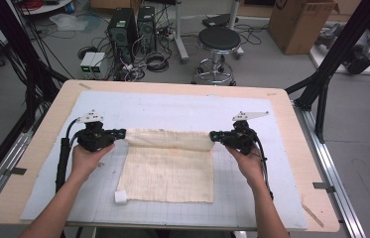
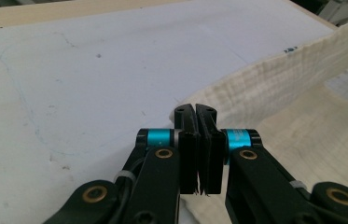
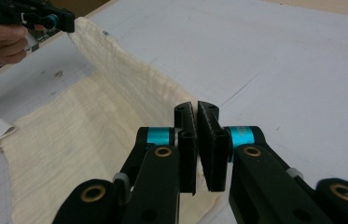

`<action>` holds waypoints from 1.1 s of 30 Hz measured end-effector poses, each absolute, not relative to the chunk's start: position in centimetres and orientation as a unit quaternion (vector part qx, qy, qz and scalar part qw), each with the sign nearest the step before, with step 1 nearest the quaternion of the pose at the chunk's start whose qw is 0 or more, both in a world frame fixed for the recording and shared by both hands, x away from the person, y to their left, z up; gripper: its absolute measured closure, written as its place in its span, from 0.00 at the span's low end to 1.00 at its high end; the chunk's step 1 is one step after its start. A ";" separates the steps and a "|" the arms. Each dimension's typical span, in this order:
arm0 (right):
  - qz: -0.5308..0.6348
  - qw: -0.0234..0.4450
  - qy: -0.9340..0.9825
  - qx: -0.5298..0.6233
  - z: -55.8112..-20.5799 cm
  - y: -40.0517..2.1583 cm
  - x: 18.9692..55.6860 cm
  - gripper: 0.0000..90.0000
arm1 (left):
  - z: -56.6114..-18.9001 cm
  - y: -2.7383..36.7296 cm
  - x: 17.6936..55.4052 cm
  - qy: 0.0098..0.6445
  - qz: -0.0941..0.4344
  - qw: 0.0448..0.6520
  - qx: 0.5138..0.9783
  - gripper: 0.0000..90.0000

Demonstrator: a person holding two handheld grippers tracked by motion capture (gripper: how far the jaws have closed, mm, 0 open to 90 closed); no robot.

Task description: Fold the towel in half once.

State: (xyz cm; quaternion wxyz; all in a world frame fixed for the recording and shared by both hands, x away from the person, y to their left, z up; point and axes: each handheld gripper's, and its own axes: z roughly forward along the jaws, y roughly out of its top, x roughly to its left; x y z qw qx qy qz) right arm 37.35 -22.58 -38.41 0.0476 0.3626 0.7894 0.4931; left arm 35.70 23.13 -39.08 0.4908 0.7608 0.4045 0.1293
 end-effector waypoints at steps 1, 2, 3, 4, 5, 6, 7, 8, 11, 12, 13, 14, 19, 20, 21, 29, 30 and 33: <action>0.497 0.043 0.788 0.361 -38.4 -22.7 37.1 0.96 | -39.1 23.1 35.5 0.402 0.132 0.490 0.762 0.97; 0.500 0.044 0.787 0.359 -38.4 -22.8 37.0 0.96 | -39.1 23.2 35.1 0.398 0.131 0.492 0.763 0.97; 0.502 0.045 0.786 0.359 -38.3 -22.9 36.8 0.96 | -39.1 23.2 34.8 0.397 0.129 0.492 0.764 0.97; 0.503 0.043 0.786 0.358 -38.3 -22.9 36.7 0.96 | -39.2 23.2 34.6 0.396 0.129 0.490 0.766 0.97; 0.504 0.042 0.785 0.358 -38.4 -22.9 36.5 0.96 | -39.2 23.2 34.3 0.391 0.129 0.490 0.768 0.97; 0.499 0.043 0.788 0.357 -38.4 -22.9 36.4 0.96 | -39.3 23.2 34.0 0.391 0.127 0.491 0.768 0.97; 0.496 0.046 0.792 0.354 -38.4 -22.8 36.2 0.96 | -39.4 23.2 33.7 0.389 0.125 0.493 0.768 0.97; 0.497 0.049 0.793 0.350 -38.5 -22.8 36.0 0.96 | -39.5 23.2 33.3 0.389 0.127 0.492 0.768 0.97; 0.491 0.049 0.798 0.346 -38.7 -22.7 35.2 0.96 | -39.7 23.3 32.5 0.383 0.123 0.493 0.771 0.97; 0.490 0.048 0.799 0.345 -38.8 -22.8 34.9 0.96 | -39.6 23.2 32.3 0.377 0.127 0.489 0.776 0.97; 0.488 0.047 0.801 0.344 -38.9 -22.8 34.6 0.96 | -39.6 23.2 31.9 0.374 0.130 0.491 0.776 0.97; 0.488 0.048 0.801 0.343 -39.0 -22.9 34.3 0.96 | -39.5 23.2 31.7 0.371 0.129 0.497 0.774 0.97; 0.490 0.048 0.802 0.338 -39.6 -23.0 33.0 0.96 | -40.1 23.2 30.2 0.366 0.128 0.496 0.777 0.97; 0.490 0.046 0.803 0.338 -39.7 -23.0 32.6 0.96 | -40.4 23.3 29.8 0.366 0.130 0.496 0.777 0.97; 0.489 0.046 0.804 0.335 -39.9 -22.9 32.3 0.96 | -40.6 23.3 29.6 0.368 0.128 0.498 0.774 0.97; 0.489 0.043 0.809 0.323 -41.0 -22.5 30.5 0.96 | -41.8 23.6 27.6 0.356 0.119 0.500 0.780 0.97; 0.488 0.041 0.810 0.323 -41.3 -22.5 30.1 0.96 | -41.8 23.6 27.5 0.354 0.117 0.500 0.781 0.97; 0.485 0.034 0.810 0.328 -42.0 -22.6 29.4 0.96 | -42.0 23.8 26.8 0.348 0.114 0.498 0.786 0.97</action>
